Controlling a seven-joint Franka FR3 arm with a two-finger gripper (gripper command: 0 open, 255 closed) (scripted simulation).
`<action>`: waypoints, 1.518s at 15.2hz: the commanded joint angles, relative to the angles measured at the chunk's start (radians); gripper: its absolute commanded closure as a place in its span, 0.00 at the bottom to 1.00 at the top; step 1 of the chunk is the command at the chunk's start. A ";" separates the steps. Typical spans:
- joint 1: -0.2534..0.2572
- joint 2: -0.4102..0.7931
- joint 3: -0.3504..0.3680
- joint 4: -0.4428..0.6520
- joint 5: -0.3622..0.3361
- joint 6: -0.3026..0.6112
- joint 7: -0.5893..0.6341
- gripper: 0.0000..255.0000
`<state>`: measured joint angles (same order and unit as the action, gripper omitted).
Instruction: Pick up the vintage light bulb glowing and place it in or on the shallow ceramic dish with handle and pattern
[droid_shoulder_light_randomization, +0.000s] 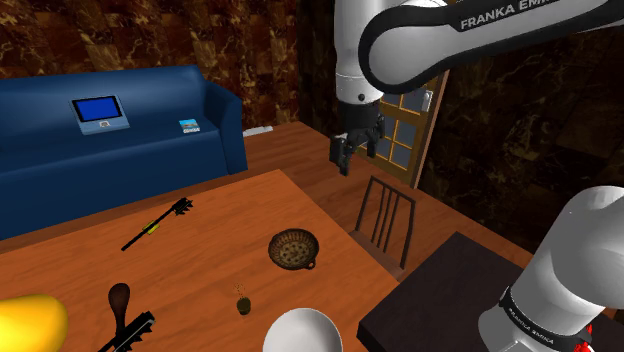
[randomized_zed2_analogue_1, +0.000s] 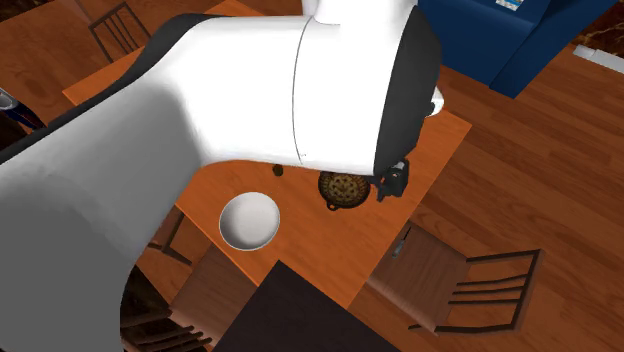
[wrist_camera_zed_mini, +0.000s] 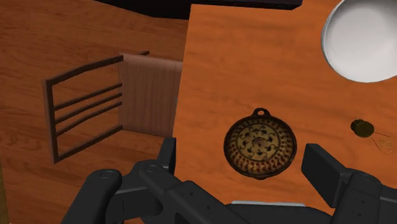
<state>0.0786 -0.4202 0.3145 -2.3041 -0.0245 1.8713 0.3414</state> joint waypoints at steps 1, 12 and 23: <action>0.003 0.070 0.035 0.024 -0.013 0.031 0.040 0.00; 0.053 0.484 0.186 0.226 -0.180 0.114 0.305 0.00; 0.236 0.942 0.178 0.577 -0.389 0.063 0.505 0.00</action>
<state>0.2957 0.4722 0.5002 -1.7708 -0.3943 1.9412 0.8369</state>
